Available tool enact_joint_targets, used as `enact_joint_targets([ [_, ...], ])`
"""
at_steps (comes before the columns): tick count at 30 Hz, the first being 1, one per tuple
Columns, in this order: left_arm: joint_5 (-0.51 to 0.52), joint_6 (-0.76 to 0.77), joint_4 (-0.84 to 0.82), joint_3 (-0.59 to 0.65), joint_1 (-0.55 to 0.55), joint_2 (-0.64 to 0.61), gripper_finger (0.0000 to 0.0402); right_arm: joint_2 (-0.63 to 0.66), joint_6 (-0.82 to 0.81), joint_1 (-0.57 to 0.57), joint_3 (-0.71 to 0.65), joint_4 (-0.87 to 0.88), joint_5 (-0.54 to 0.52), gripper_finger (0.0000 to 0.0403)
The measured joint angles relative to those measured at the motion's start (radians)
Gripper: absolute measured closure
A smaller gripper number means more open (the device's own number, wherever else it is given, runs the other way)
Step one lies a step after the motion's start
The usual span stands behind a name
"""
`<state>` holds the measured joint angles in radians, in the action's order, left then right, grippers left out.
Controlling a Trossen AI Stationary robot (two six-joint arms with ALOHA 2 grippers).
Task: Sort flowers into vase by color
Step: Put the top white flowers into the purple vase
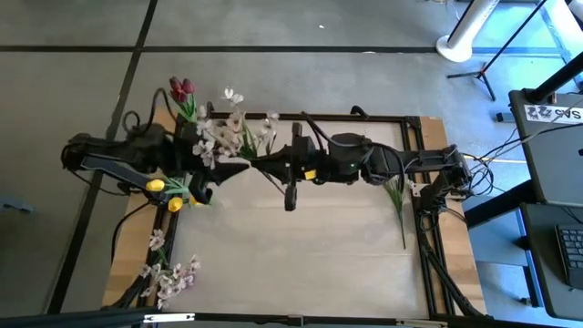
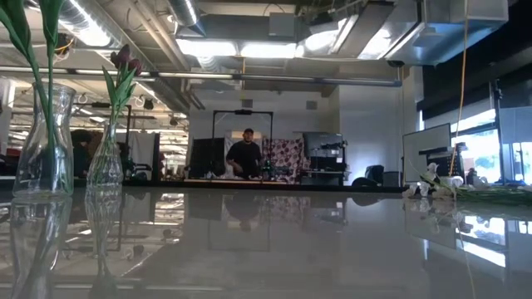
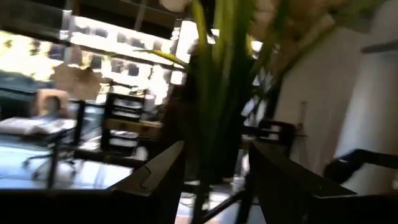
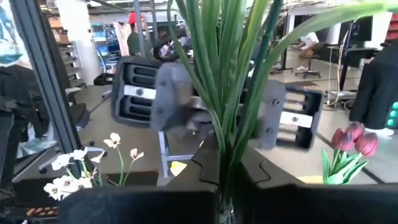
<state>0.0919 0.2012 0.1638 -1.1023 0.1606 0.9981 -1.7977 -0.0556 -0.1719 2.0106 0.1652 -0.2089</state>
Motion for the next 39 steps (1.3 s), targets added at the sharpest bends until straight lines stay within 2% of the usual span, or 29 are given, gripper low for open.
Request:
enact_joint_targets([
  [8,-0.105,-0.009,0.074,0.0,-0.071,0.04,0.0229,-0.006,0.022,0.002,0.0,-0.008,0.015,0.0394],
  [12,-0.109,0.002,0.168,0.0,-0.074,0.066,0.0231,-0.006,0.047,0.002,0.0,0.013,-0.027,0.0384],
  [15,-0.105,0.002,0.164,-0.001,-0.074,0.078,0.0249,-0.006,0.066,0.002,0.0,0.013,-0.05,0.0367],
  [17,-0.102,0.006,0.154,0.0,-0.074,0.08,0.0278,-0.007,0.068,0.001,0.0,0.02,-0.052,0.035],
  [21,-0.091,0.008,0.086,0.0,-0.074,0.043,0.0371,-0.007,0.086,0.0,0.0,0.02,-0.011,0.0301],
  [22,-0.077,0.008,0.054,0.0,-0.074,0.026,0.0384,-0.007,0.088,0.001,0.0,0.02,0.004,0.0285],
  [27,-0.1,-0.015,-0.103,0.0,-0.073,-0.085,0.0388,-0.005,0.087,-0.015,0.0,0.023,0.094,0.02],
  [30,-0.169,-0.018,-0.173,0.0,-0.073,-0.167,0.039,0.0,0.087,-0.043,0.0,0.053,0.115,0.0155],
  [33,-0.245,0.009,-0.245,-0.021,-0.061,-0.247,0.0392,0.0,0.078,-0.072,0.0,0.12,0.116,0.0128],
  [39,-0.486,0.082,-0.4,-0.131,-0.009,-0.34,0.0393,-0.004,0.046,-0.123,0.0,0.226,0.107,0.0131],
])
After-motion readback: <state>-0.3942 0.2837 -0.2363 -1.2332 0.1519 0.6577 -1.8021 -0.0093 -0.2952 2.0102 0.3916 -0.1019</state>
